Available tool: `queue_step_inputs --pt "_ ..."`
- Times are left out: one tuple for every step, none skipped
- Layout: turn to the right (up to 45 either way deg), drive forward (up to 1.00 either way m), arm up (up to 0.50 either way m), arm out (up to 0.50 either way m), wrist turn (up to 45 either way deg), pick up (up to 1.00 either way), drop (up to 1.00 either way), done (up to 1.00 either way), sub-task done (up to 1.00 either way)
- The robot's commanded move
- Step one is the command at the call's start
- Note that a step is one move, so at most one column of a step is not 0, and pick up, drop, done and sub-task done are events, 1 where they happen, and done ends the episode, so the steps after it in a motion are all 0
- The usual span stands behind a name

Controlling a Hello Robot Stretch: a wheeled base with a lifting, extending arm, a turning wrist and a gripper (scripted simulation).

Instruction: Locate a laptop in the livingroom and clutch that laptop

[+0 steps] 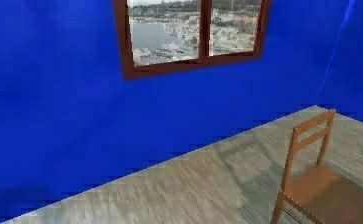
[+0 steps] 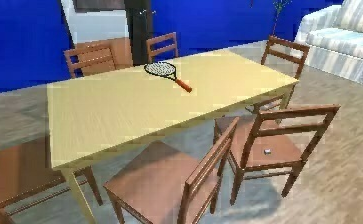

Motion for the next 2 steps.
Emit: queue_step_inputs --pt "3.0 0.00 0.00 0.00 0.0 0.00 0.00 0.00 0.00" --pt "0.0 1.00 0.00 0.00 0.0 0.00 0.00 0.00 0.00"
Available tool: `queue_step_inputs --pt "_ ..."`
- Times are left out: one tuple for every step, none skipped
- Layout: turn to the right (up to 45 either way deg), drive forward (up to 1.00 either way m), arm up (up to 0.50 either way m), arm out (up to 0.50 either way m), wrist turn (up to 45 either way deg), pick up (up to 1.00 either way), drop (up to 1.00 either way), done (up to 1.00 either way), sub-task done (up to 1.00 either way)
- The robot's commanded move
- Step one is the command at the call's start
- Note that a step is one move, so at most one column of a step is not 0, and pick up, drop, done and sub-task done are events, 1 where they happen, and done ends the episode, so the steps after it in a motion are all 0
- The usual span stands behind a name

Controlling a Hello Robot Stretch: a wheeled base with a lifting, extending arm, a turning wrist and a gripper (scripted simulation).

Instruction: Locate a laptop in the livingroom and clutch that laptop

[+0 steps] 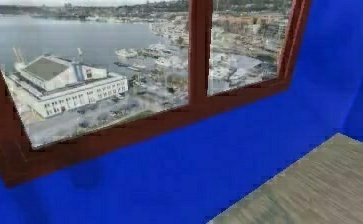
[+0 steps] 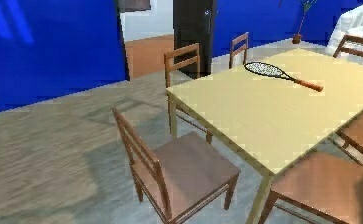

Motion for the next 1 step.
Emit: queue_step_inputs --pt "0.0 0.05 0.00 0.00 0.0 0.00 0.00 0.00 0.00"
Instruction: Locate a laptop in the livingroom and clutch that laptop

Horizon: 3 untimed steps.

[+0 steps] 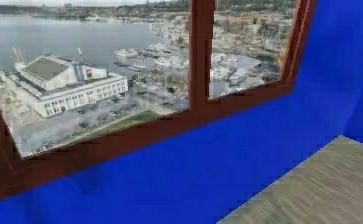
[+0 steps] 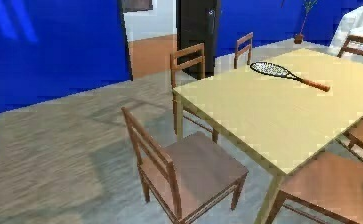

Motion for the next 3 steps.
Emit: queue_step_inputs --pt "45.0 0.00 0.00 0.00 0.0 0.00 0.00 0.00 0.00" --pt "6.0 0.00 0.00 0.00 0.0 0.00 0.00 0.00 0.00" --pt "0.0 1.00 0.00 0.00 0.0 0.00 0.00 0.00 0.00"
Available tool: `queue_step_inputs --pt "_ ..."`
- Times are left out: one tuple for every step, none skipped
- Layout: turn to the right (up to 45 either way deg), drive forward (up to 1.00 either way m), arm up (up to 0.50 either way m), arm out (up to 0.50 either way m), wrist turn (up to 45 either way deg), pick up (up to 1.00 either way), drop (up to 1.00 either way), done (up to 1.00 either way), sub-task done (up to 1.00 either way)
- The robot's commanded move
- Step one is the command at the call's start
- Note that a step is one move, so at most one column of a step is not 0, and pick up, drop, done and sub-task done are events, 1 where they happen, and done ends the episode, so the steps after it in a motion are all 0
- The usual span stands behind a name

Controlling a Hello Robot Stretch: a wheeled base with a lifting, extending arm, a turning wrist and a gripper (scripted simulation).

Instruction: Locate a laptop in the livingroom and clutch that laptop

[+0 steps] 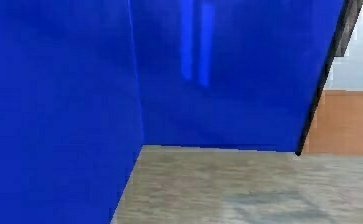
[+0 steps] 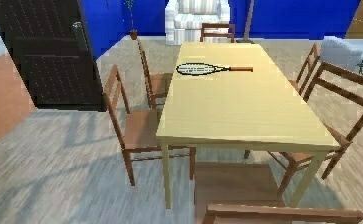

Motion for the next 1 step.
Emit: queue_step_inputs --pt "9.0 0.00 0.00 0.00 0.0 0.00 0.00 0.00 0.00"
